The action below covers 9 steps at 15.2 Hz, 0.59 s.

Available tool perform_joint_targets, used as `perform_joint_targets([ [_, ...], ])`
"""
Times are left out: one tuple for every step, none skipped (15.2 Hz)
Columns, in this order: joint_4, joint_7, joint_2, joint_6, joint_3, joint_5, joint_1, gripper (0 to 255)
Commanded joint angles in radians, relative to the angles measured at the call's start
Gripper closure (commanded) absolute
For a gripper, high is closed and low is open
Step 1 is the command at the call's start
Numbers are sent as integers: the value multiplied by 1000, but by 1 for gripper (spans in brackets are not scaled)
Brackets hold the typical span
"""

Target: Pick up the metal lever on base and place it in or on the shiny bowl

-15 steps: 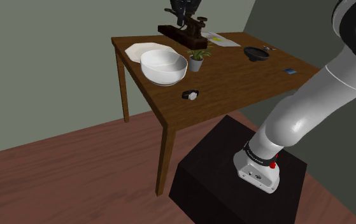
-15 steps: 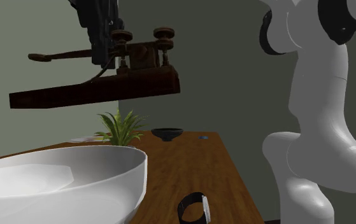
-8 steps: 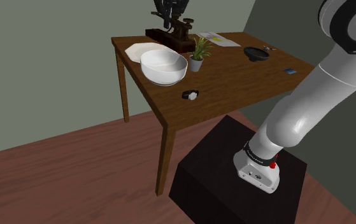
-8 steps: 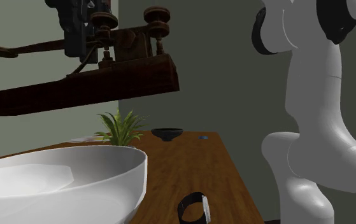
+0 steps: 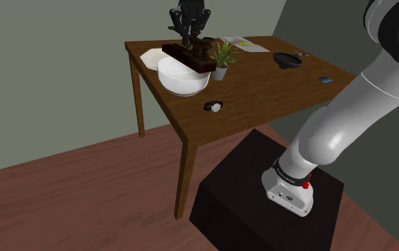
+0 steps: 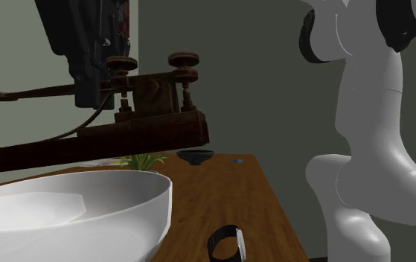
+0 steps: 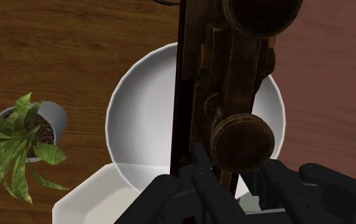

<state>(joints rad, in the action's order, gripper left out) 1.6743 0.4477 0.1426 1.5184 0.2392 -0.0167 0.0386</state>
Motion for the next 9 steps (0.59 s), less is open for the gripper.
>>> perform_joint_targets([
  [39,-1,9,31,-1,-2,0,255],
  [56,-2,13,45,-1,-3,0,255],
  [73,-2,16,59,-1,-3,0,255],
  [90,-3,19,73,-1,-4,0,255],
  [122,-4,25,99,-1,-5,1,255],
  [122,-4,25,99,-1,-5,1,255],
  [122,-4,25,99,-1,-5,1,255],
  [122,-4,25,99,-1,-5,1,255],
  [122,-4,25,99,-1,-5,1,255],
])
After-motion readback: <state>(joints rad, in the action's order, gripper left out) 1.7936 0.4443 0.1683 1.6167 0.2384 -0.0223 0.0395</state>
